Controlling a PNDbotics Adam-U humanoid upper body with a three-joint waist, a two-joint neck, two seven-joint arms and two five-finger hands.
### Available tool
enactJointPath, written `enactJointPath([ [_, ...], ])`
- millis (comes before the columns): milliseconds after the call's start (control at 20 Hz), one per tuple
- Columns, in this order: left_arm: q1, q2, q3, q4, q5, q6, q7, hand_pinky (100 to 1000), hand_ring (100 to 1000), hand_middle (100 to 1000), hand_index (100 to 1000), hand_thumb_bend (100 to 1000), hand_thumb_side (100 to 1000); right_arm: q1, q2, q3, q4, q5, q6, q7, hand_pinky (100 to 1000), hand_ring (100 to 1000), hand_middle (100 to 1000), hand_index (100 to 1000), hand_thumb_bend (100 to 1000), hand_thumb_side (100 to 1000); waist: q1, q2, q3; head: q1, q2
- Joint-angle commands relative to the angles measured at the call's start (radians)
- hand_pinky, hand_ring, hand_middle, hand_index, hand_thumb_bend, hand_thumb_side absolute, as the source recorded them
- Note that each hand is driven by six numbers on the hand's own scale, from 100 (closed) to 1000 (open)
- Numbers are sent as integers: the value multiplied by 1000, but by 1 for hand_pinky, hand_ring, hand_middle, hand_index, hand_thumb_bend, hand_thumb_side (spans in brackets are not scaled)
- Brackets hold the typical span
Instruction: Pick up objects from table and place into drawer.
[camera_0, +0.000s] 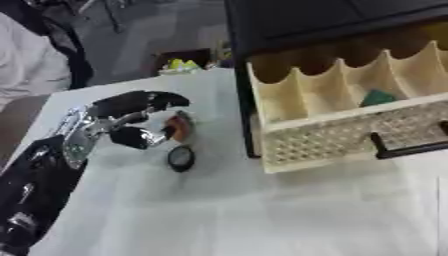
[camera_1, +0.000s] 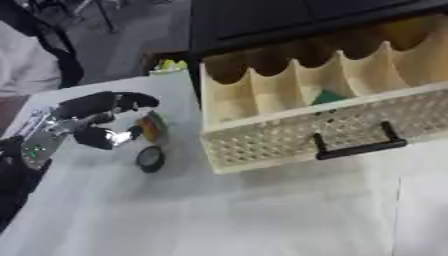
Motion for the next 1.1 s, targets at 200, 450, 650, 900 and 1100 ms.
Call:
enactJointPath([
  [200, -17, 49, 13, -9, 14, -76, -124, 719, 917, 907, 1000, 100, 919, -16, -6, -7, -16, -13, -4, -5, 100, 294, 276, 598, 1000, 666, -8, -20, 0, 3, -8],
  [450, -15, 52, 9, -16, 24, -76, -169, 721, 919, 907, 1000, 100, 840, -20, 2, -8, -16, -15, -1, -7, 100, 294, 275, 598, 1000, 668, -12, -21, -1, -15, 18],
  [650, -13, 53, 3, -25, 36, -76, -210, 724, 921, 910, 1000, 100, 781, -20, 5, -9, -16, -15, 1, -8, 100, 294, 274, 598, 1000, 666, -15, -20, 1, -15, 22],
  [900, -11, 51, 3, -26, 51, -76, -261, 720, 917, 911, 1000, 100, 768, -20, 11, -10, -16, -17, 5, -11, 100, 292, 273, 595, 1000, 676, -18, -17, -2, -4, 15],
  [1100, -10, 48, 5, -28, 59, -76, -291, 717, 916, 912, 1000, 100, 741, -22, 16, -11, -16, -20, 6, -15, 100, 290, 270, 593, 1000, 683, -19, -13, -7, 6, 2],
])
